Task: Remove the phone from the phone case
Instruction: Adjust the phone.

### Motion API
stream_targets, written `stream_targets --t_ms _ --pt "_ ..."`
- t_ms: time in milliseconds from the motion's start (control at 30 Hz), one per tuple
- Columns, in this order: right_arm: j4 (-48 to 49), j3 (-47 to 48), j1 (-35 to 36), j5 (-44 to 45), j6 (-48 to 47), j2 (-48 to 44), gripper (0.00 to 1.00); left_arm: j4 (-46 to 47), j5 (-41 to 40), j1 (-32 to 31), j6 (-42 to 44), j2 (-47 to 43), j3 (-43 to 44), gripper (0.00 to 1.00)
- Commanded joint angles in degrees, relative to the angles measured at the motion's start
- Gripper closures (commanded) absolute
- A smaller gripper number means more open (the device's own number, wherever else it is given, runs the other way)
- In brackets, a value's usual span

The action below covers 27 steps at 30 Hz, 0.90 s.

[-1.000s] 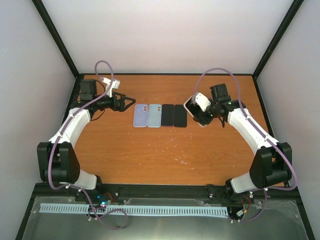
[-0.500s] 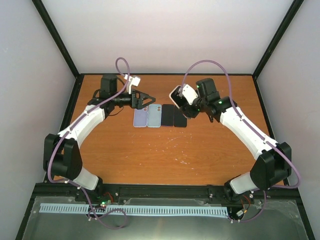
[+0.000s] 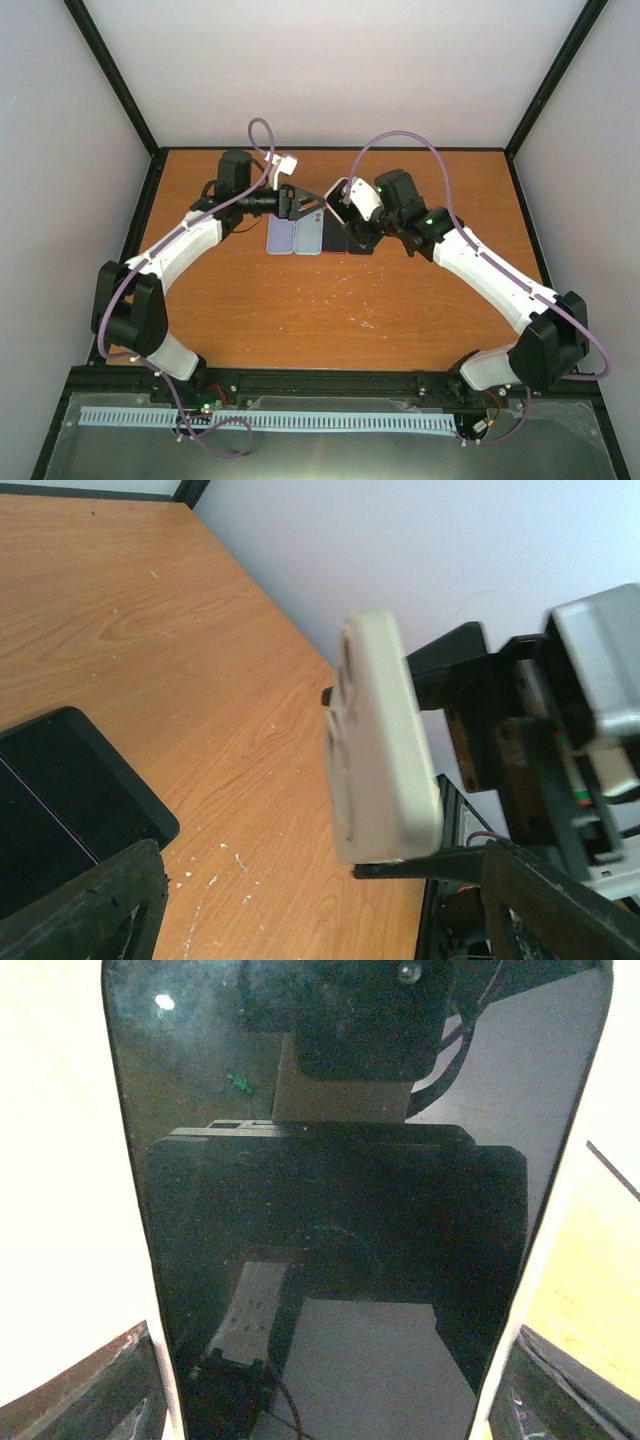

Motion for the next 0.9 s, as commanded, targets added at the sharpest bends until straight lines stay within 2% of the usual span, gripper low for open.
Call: stream_targets --t_ms 0,100,200,367,500,533,600,733,867 --pt "5.4 -0.3 1.3 3.9 1.1 -1.9 0.51 2.8 -2.3 -1.9 -2.5 2.4 3.2 0.16" --pt "5.5 0.5 2.1 4.4 1.9 -0.9 0.51 2.4 -3.3 -4.0 -2.1 3.5 4.7 0.19" --pt "5.7 1.2 3.2 5.7 2.3 0.0 0.51 2.7 -3.7 -4.4 -3.3 4.3 4.9 0.26" --pt "6.5 1.1 3.8 7.2 2.7 0.2 0.49 2.3 -5.2 -4.5 -3.7 5.2 5.1 0.52" --pt "6.8 0.7 3.8 6.8 3.3 0.4 0.48 2.4 -3.6 -4.5 -2.1 6.6 7.0 0.78" --pt "6.8 0.5 3.8 6.8 3.3 0.2 0.45 2.0 -3.4 -4.5 -1.4 6.8 7.6 0.85" --pt "6.9 -0.1 3.8 6.1 2.9 -0.3 0.40 0.4 -3.1 -4.4 0.8 6.9 9.0 0.93" --pt "5.5 -1.6 3.5 2.0 1.1 -2.8 0.23 -2.4 -1.4 -3.5 5.0 5.9 8.9 0.99" --pt "2.8 -2.9 1.3 -5.8 -0.2 -5.8 0.07 -5.6 1.7 -2.6 12.1 3.8 8.4 0.99"
